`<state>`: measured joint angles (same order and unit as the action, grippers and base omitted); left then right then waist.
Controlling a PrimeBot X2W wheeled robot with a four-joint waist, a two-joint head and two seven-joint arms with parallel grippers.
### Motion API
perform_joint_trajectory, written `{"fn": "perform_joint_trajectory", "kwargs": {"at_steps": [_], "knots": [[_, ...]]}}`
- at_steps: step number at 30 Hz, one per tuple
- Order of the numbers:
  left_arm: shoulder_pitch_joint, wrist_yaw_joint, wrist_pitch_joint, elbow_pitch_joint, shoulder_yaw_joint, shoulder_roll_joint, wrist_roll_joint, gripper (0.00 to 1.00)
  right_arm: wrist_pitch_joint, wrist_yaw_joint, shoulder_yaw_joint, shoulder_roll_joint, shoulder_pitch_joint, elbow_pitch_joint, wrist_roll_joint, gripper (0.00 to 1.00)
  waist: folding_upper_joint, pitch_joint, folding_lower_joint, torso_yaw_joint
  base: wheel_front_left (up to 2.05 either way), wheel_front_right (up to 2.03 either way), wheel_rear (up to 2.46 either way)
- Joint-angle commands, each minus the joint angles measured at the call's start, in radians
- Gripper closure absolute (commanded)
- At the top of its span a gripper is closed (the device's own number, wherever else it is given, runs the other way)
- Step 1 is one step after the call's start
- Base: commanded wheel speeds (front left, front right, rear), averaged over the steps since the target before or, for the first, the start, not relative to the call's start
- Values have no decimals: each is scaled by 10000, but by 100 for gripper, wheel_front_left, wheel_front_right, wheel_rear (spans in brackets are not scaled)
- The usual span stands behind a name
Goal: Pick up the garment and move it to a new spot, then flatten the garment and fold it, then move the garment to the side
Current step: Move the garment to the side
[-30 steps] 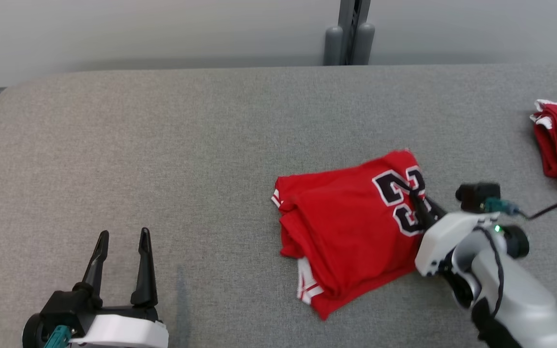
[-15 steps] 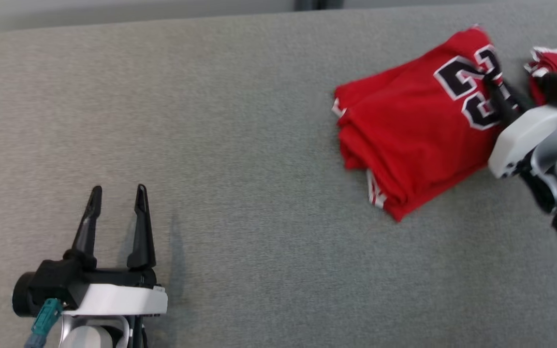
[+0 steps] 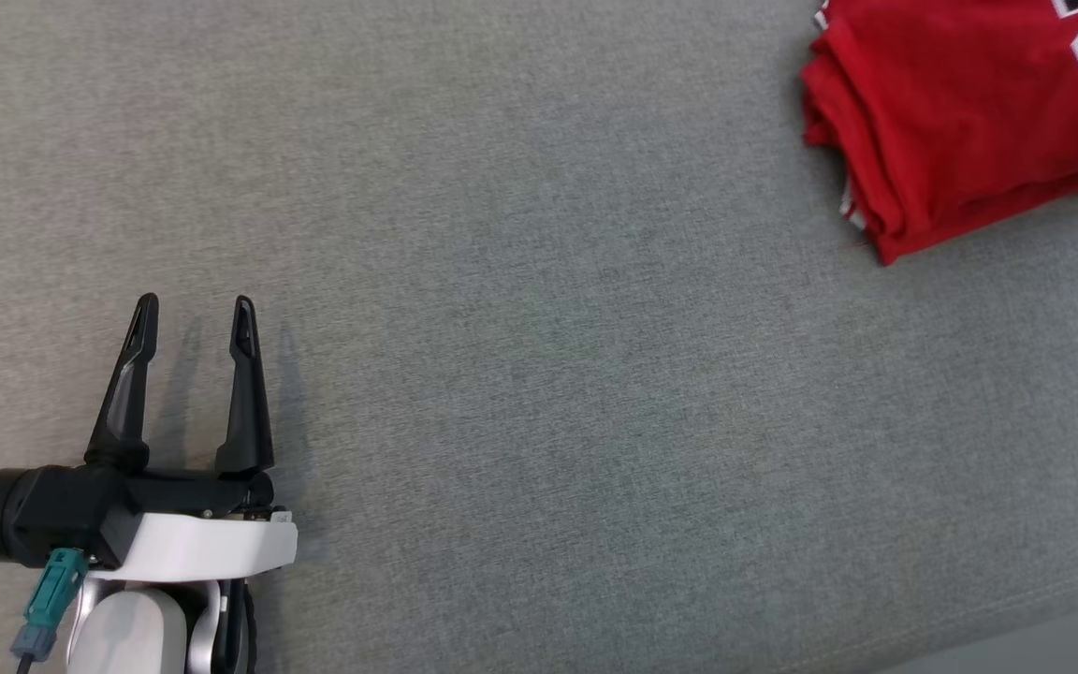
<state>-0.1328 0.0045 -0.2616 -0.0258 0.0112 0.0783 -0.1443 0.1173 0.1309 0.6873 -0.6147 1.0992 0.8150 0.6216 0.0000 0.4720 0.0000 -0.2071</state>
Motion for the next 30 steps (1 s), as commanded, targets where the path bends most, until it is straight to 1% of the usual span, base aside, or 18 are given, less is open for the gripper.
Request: {"fn": "perform_joint_trajectory", "kwargs": {"at_steps": [1, 4, 7, 11, 13, 16, 17, 18, 24, 30], "knots": [[-222, 5, -42, -107, -46, 74, 129, 0, -106, -3, 79, -271, 233, 41, 103, 100, 0, 256, 0, -270, 0, 0, 0], [-230, -3, -42, -191, -39, 125, 162, 0, -220, -3, 207, -635, 510, 263, 184, 100, 0, 364, 0, -355, 0, 0, 0], [-233, -10, -42, -275, -51, 164, 200, 0, -228, -3, 214, -838, 795, 616, 288, 100, 0, 451, 0, -394, 0, 0, 0], [-240, -8, -42, -295, -36, 193, 217, 0, -164, -3, 152, -867, 1062, 1087, 297, 100, 0, 529, 0, -407, 0, 0, 0], [-268, -13, -42, -300, -7, 205, 211, 0, -87, -3, 273, -864, 1210, 1384, 106, 100, 0, 592, 0, -386, 0, 0, 0], [-256, 20, -42, -305, 11, 191, 218, 0, -188, -3, 193, -657, 1331, 2025, 123, 100, 0, 656, 0, -359, 0, 0, 0], [-260, 33, -42, -303, 4, 191, 210, 0, -197, -3, 131, -598, 1394, 2245, 145, 95, 0, 674, 0, -350, 0, 0, 0], [-266, 42, -41, -292, -17, 196, 191, 0, -5, -3, 103, -436, 1479, 2526, 68, 0, 0, 705, 0, -333, 0, 0, 0], [-275, 74, -41, -204, -102, 213, 113, 0, 427, -3, 91, -151, 1672, 3099, -58, 0, 0, 656, 0, -315, 0, 0, 0], [-111, 40, -42, -42, -214, 125, -41, 0, 1063, -3, 204, 21, 1666, 3028, -104, 0, 0, 115, 0, -185, 0, 0, 0]]}}
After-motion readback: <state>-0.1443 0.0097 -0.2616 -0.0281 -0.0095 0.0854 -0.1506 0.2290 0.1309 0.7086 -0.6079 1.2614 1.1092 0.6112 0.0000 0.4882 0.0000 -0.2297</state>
